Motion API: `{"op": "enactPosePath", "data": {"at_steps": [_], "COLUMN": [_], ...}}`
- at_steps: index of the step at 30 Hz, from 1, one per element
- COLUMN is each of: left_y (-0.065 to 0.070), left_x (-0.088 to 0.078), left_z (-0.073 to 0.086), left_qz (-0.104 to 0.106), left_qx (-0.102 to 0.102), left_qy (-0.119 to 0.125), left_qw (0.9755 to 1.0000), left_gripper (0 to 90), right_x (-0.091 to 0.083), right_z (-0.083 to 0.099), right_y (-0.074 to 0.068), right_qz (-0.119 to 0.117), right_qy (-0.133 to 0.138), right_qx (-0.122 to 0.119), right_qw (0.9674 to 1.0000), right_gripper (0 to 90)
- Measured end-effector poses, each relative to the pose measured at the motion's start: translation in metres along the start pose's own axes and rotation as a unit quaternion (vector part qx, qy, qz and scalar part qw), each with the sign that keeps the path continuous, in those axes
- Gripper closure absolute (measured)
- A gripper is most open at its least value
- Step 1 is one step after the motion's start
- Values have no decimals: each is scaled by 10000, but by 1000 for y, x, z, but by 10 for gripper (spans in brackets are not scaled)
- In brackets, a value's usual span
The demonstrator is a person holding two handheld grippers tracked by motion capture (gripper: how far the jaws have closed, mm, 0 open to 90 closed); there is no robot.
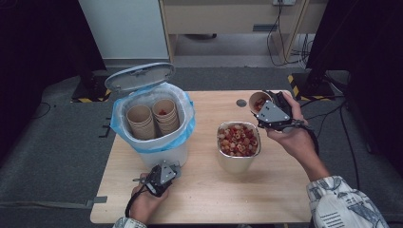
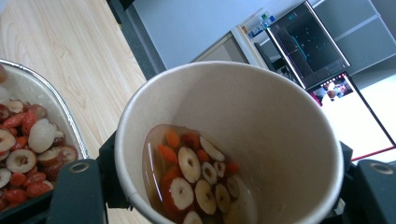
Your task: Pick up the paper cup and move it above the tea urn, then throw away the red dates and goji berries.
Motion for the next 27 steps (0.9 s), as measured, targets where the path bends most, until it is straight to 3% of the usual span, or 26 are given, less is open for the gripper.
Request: {"op": "enactPosePath", "data": {"at_steps": [8,12,17,27], "left_y": [0,0,0,0], "left_x": [0,0,0,0], "left_z": [0,0,0,0], "left_qz": [2,-1,5,1], "left_qx": [-2,3,-4,-2], "left_qy": [-3,-5,-1,-4], "left_qw": [10000,10000,10000,10000], "left_gripper": [898,898,898,898], "right_x": [-1,0,-2,-10], "right_z": [-1,-9,-12,-20], "right_y": [3,-2,2,9], "right_qz": [31,-73,-28,146], "right_qy": [35,115,126,-118], "right_qx": [96,27,6,-571], "right_qw": [9999,9999,9999,9982], "right_gripper": [287,287,287,287]}}
Point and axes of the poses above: each handheld gripper's, and its own axes: x roughly forward along the jaws, z roughly out of its underside, y roughly to its right, the point moved 6 cm from there along x, roughly forward along the jaws, and after that the axes turned 13 degrees about -z, right-handed, at the moved point
